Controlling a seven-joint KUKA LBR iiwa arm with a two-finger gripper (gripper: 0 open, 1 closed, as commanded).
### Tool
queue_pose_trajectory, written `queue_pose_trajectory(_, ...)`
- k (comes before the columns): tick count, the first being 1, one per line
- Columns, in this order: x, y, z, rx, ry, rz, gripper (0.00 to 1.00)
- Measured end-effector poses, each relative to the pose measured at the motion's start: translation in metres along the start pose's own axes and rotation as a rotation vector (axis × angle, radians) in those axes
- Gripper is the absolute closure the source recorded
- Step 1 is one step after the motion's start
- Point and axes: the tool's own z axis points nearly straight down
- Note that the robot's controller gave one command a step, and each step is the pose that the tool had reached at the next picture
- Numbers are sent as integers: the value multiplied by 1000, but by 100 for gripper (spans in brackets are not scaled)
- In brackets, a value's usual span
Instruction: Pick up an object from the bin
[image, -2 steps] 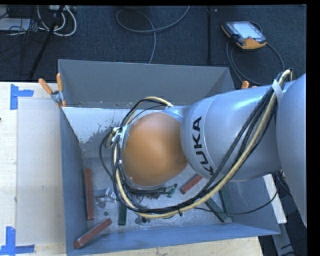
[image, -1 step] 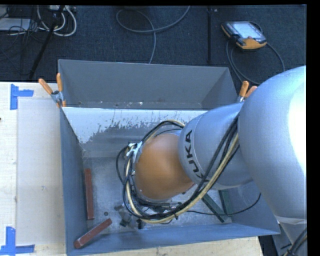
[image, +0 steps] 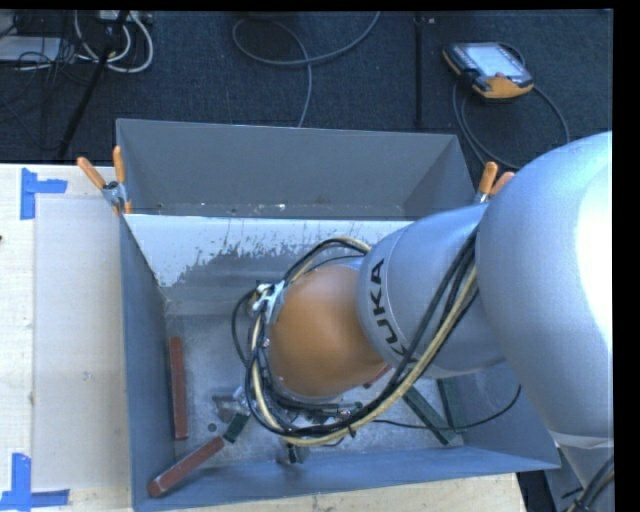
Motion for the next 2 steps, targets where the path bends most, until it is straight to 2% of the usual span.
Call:
queue_pose_trajectory(1,0,0,0,0,1,1,0)
queue_pose_trajectory(2,-69,-6,2,-12,9,-771,100)
